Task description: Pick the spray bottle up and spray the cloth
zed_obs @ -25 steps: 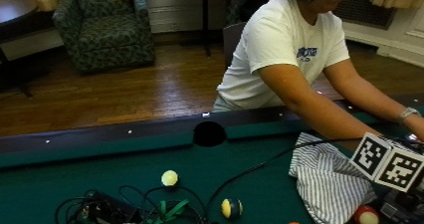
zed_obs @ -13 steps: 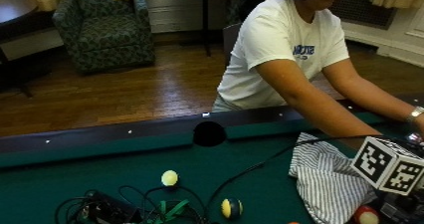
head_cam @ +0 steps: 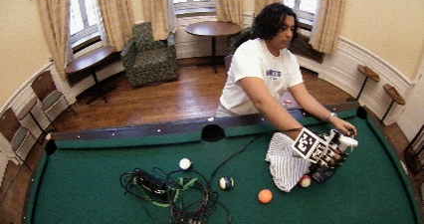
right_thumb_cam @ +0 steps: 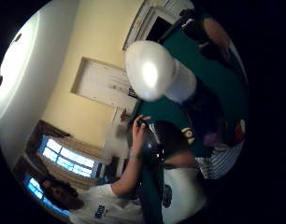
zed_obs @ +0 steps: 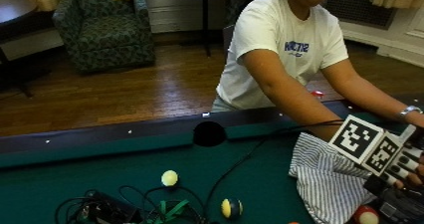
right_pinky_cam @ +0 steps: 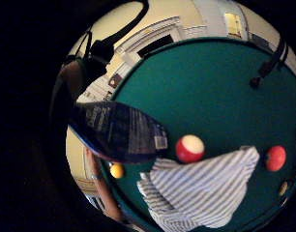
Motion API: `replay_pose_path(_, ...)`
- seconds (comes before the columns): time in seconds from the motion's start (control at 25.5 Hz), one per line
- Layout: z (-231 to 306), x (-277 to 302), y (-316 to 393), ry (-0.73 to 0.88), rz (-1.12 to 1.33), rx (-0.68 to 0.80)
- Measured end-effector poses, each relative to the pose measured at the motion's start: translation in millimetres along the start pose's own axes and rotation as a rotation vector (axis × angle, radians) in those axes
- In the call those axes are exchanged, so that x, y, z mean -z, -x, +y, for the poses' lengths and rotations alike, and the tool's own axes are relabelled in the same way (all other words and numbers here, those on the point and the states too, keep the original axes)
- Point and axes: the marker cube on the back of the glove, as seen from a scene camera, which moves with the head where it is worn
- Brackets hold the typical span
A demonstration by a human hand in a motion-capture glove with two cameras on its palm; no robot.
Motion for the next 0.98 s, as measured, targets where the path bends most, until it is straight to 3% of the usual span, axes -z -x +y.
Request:
replay_pose_path(0.67, 96, 75, -18, 0.24, 0.517, 0.244)
replay_pose_path(0.98, 150, 99, -7, 0.331, 0.52, 0.28)
